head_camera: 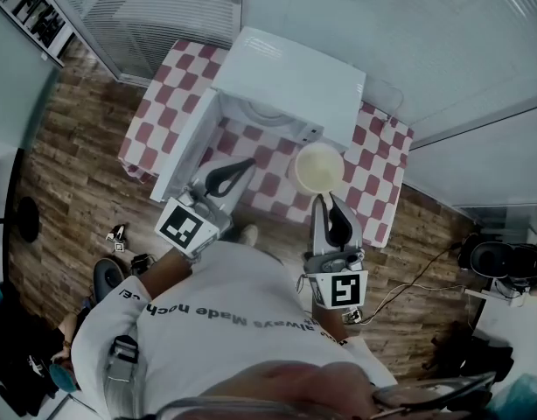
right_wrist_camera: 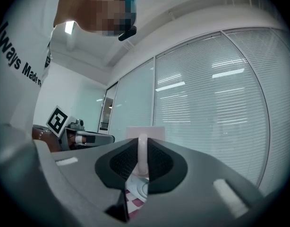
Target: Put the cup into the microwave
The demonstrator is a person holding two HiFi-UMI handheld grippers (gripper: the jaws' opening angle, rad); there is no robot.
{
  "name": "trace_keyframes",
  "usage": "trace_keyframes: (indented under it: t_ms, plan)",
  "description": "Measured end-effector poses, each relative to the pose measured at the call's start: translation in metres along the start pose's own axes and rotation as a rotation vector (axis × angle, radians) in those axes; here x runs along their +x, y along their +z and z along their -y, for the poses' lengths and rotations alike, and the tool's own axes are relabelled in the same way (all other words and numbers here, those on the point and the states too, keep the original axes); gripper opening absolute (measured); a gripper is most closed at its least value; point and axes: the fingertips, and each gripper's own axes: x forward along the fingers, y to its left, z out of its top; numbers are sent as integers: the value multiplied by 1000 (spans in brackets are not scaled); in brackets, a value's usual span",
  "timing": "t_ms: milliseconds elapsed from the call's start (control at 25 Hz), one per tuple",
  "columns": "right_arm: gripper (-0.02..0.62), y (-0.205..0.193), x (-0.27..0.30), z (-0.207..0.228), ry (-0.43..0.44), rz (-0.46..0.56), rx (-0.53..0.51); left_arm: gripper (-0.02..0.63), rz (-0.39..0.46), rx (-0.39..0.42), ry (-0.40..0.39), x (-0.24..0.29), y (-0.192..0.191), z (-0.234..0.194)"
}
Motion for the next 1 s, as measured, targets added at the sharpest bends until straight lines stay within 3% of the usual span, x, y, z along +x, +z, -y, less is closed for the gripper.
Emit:
trace_keyframes:
  t_ms: [720,1000]
  plan:
    - [38,1,57,-22,-28,-4,7,3,-7,5,-30,-7,7,-59]
    - [38,-17,61,-20,-32,-36,18,3,-38,-30,-36,1,-11,-65]
